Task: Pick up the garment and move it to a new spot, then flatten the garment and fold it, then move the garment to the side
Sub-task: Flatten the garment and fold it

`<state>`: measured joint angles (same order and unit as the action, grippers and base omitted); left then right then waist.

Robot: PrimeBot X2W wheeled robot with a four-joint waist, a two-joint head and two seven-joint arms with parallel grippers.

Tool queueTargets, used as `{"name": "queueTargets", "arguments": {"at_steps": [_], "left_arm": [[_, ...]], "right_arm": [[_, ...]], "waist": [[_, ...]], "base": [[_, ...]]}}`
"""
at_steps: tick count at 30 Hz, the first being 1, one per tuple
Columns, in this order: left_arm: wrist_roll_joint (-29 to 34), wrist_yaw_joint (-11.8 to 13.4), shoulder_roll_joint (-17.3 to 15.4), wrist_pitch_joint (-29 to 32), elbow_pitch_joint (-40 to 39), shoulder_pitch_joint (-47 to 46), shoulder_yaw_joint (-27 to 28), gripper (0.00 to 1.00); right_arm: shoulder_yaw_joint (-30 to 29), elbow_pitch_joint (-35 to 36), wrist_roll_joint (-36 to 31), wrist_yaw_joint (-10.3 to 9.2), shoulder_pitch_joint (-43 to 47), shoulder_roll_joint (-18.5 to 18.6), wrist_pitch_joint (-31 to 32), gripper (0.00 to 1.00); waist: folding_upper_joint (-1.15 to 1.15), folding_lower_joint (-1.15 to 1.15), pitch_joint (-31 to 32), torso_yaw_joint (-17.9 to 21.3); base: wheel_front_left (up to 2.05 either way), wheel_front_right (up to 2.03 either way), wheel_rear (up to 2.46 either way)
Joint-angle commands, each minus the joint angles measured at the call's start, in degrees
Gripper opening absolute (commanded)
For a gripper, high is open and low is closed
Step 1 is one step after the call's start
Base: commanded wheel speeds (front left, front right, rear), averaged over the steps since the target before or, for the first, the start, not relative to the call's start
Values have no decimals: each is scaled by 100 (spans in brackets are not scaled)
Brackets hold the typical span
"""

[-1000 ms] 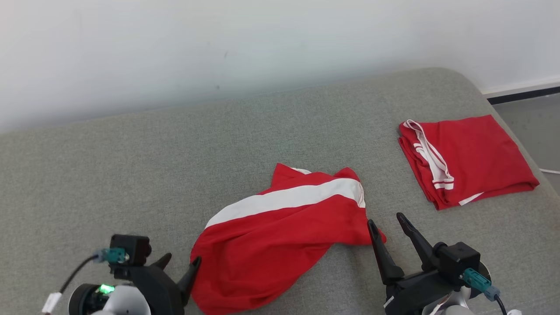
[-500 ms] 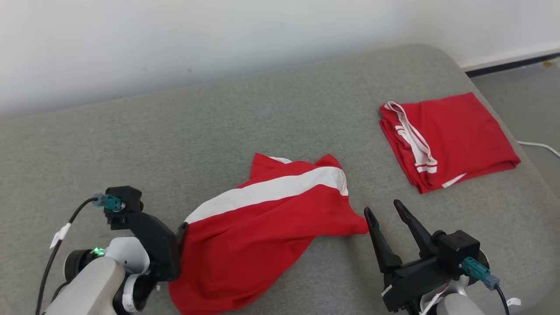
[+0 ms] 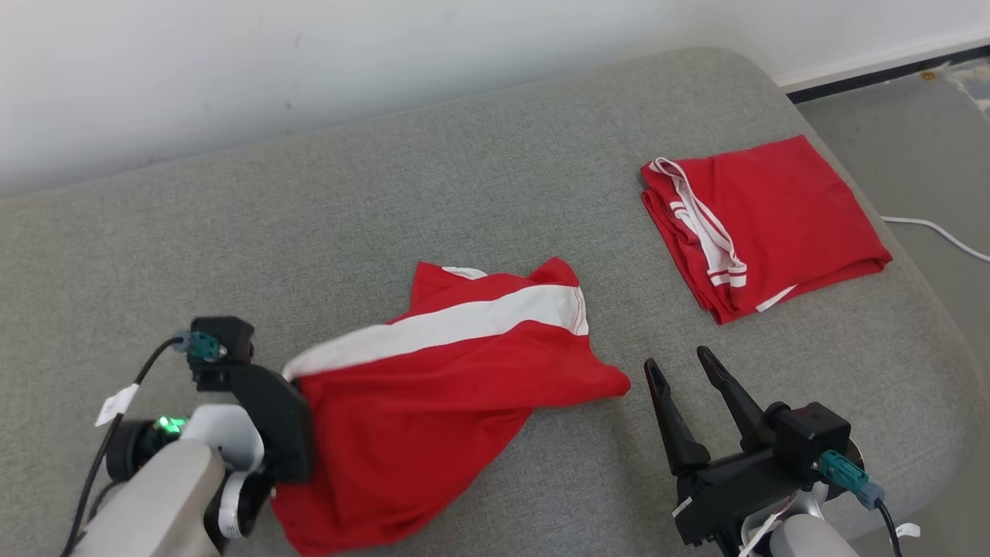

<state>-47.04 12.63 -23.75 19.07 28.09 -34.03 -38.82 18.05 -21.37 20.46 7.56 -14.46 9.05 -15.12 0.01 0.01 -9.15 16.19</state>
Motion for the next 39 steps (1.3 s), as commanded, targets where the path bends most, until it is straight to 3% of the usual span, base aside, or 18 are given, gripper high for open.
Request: {"name": "queueTargets", "arguments": {"at_steps": [1, 7, 8, 11, 15, 18, 22, 27, 32, 39], "left_arm": [[148, 39, -46, -285, 11, -158, 53, 0], [580, -50, 43, -1674, 28, -492, 196, 0], [580, -50, 43, -1674, 28, -492, 196, 0], [884, -77, 112, -2695, -45, -778, 306, 0], [1037, -144, 228, -3229, -105, -994, 402, 0], [960, -206, 300, -3267, -110, -975, 432, 0], [634, -380, 377, -2887, -83, -665, 352, 0], [215, -363, 259, -2409, -453, 36, 360, 0], [125, -122, -52, -2239, -1372, 959, 281, 0], [377, 415, -494, -2104, -2540, 2067, 6, 0]], "right_arm": [[-3, -3, -36, -16, -55, -15, 0, 100], [46, -37, -39, -16, 13, -15, 0, 100], [46, -37, -39, -16, 13, -15, 0, 100], [87, -58, -36, -16, 32, -8, 0, 100], [106, -60, -10, -16, 62, 37, 0, 100], [112, -66, 1, -16, 94, 60, 0, 100], [124, -88, 15, -16, 162, 76, 0, 100], [50, -97, 10, -16, 254, 105, 0, 100], [25, -82, 9, -16, 360, 146, 2, 100], [3, -66, -22, -16, 403, 98, 15, 100]], "waist": [[-1, -1, 25, -14], [-1, -1, 156, -52], [-1, -1, 156, -52], [-1, -1, 242, -70], [-1, -1, 304, -111], [-1, -1, 336, -145], [-1, -1, 411, -204], [-1, -1, 528, -331], [-1, -1, 620, -512], [-1, -1, 638, -753]], "base": [[0, 0, 0], [0, 0, 0], [0, 0, 0], [0, 0, 0], [0, 0, 0], [0, 0, 0], [0, 0, 0], [0, 0, 0], [0, 0, 0], [0, 0, 0]]}}
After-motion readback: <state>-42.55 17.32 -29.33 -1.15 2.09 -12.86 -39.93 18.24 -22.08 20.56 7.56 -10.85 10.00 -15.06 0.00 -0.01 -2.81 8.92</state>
